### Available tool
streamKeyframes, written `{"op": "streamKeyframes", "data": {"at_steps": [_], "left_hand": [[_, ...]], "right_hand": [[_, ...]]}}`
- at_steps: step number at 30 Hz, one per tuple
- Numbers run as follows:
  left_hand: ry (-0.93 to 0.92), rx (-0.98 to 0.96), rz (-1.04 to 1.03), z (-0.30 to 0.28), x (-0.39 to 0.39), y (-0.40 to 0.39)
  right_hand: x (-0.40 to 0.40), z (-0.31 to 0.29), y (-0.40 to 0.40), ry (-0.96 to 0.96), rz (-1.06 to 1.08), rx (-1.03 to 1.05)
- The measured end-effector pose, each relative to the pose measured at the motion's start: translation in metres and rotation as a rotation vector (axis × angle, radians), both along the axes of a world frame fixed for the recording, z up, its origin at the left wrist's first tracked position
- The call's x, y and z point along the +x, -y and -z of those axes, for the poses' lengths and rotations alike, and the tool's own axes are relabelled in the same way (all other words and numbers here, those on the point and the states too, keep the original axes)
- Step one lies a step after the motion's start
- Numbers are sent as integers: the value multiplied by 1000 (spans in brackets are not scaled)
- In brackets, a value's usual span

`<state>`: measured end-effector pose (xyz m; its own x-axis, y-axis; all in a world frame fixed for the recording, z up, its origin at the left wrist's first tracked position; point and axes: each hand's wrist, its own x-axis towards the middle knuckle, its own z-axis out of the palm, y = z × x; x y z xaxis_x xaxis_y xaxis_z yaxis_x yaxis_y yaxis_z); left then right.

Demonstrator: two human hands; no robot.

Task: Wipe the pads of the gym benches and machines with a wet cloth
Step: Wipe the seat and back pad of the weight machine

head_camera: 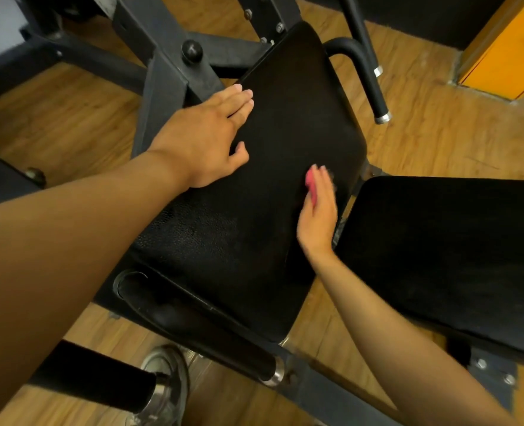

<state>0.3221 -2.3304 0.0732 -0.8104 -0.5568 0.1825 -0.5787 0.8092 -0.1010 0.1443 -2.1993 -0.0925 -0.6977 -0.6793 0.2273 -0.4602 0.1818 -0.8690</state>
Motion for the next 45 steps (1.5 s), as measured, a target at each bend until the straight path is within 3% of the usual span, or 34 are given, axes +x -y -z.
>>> {"op": "streamKeyframes", "data": {"at_steps": [3, 8, 13, 18, 22, 24, 30, 38, 45], "left_hand": [[-5, -3, 5, 0, 1, 1], [14, 2, -6, 0, 1, 1], [45, 9, -23, -1, 1, -1], [106, 8, -51, -4, 1, -8], [181, -41, -79, 1, 4, -15], [251, -74, -123, 3, 7, -31], [462, -38, -121, -16, 12, -116], [185, 76, -149, -76, -10, -179], [50, 189, -142, -47, -105, -154]], "right_hand": [[-21, -14, 45, 212, 299, 58], [-43, -14, 53, 251, 333, 100], [5, 5, 1, 109, 140, 64], [71, 22, -101, -165, -237, -5], [72, 31, -161, -338, -595, 13], [66, 24, -172, -387, -639, 43], [37, -53, -158, -572, -451, 91], [8, -160, -160, -779, -233, 259], [-62, -165, -112, -760, -51, 314]]}}
